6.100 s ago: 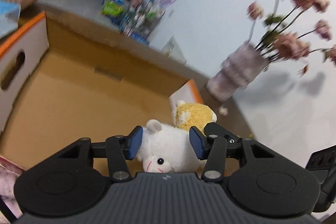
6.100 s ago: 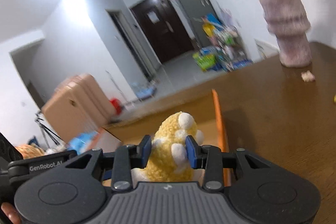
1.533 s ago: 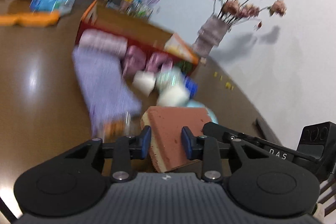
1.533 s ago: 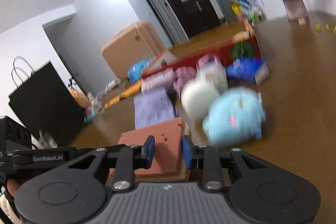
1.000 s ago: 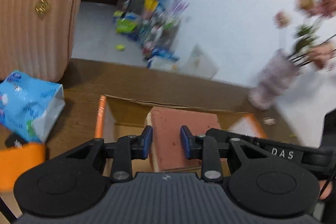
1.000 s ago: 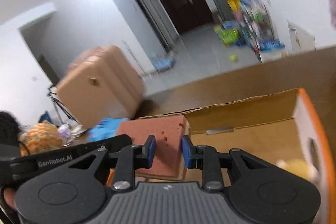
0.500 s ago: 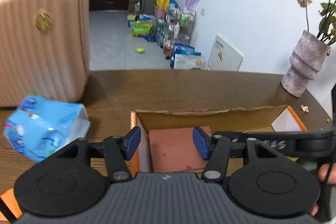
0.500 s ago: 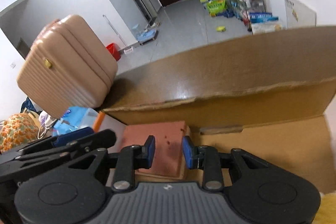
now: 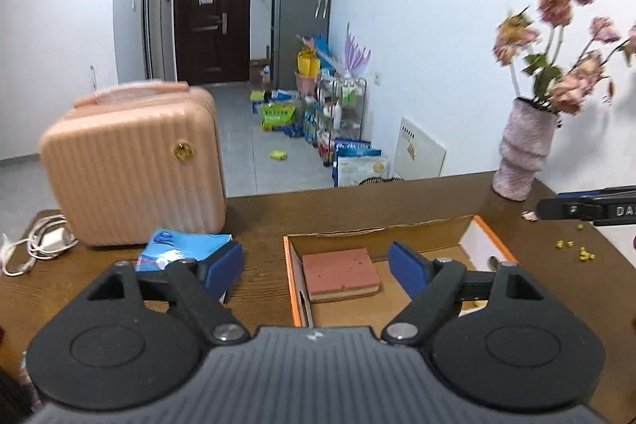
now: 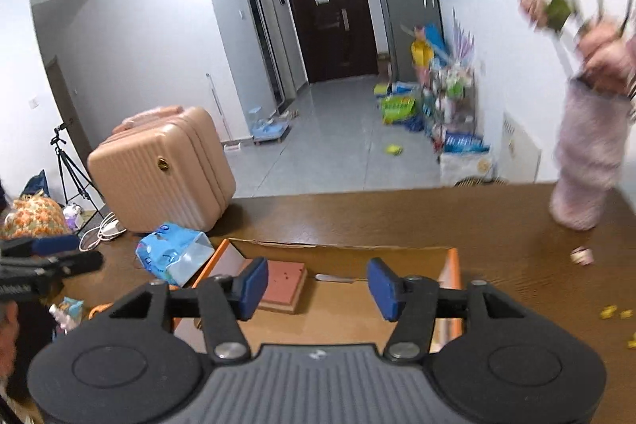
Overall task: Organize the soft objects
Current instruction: 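Bring both tools back toward the lavender cloth bag on the table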
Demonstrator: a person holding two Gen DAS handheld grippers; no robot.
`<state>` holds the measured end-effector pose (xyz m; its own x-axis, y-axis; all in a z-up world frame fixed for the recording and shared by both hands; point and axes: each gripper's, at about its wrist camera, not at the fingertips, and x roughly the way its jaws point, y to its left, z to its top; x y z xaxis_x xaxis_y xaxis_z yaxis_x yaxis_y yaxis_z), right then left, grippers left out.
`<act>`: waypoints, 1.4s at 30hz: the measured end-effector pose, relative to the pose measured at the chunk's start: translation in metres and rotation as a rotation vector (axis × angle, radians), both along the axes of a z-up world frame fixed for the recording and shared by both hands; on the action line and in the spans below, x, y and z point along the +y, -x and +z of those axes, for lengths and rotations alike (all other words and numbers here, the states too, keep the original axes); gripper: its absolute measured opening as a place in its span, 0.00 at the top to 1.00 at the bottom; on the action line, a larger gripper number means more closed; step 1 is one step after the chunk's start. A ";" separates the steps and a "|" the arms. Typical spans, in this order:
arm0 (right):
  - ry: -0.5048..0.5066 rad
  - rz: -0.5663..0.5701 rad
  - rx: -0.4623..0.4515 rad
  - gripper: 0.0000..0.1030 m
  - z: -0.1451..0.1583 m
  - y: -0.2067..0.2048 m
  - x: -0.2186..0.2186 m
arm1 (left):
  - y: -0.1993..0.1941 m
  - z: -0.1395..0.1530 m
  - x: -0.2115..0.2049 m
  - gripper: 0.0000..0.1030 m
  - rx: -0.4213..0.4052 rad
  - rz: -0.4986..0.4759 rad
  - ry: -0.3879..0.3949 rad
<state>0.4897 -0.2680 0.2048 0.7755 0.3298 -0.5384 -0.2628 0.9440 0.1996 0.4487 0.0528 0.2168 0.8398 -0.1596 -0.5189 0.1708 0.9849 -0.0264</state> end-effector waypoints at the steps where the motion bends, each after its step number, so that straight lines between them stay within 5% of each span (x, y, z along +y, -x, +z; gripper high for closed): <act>1: 0.005 -0.001 -0.015 0.40 0.007 0.013 -0.004 | 0.009 0.005 -0.001 0.20 -0.005 -0.004 -0.003; 8: 0.017 -0.009 -0.095 0.35 0.037 0.085 -0.022 | 0.086 0.026 -0.012 0.19 -0.074 -0.022 -0.014; 13: 0.017 -0.002 -0.158 0.35 0.034 0.138 -0.031 | 0.145 0.015 -0.013 0.17 -0.129 -0.017 0.003; 21: 0.007 0.037 -0.244 0.30 -0.013 0.246 -0.035 | 0.263 -0.040 -0.020 0.12 -0.272 0.007 -0.018; 30: 0.005 0.059 -0.334 0.22 -0.092 0.372 -0.018 | 0.375 -0.111 -0.015 0.07 -0.259 -0.009 0.071; 33: -0.022 0.042 -0.359 0.10 -0.115 0.400 -0.013 | 0.390 -0.124 -0.015 0.05 -0.240 -0.020 0.088; 42: -0.028 0.003 -0.329 0.09 -0.150 0.387 -0.008 | 0.352 -0.153 -0.026 0.05 -0.132 -0.028 0.068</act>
<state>0.1024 -0.2761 0.0553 0.9052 0.3433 -0.2505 -0.3201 0.9385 0.1292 0.0962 0.0273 0.0642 0.8947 -0.2154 -0.3913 0.2050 0.9763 -0.0687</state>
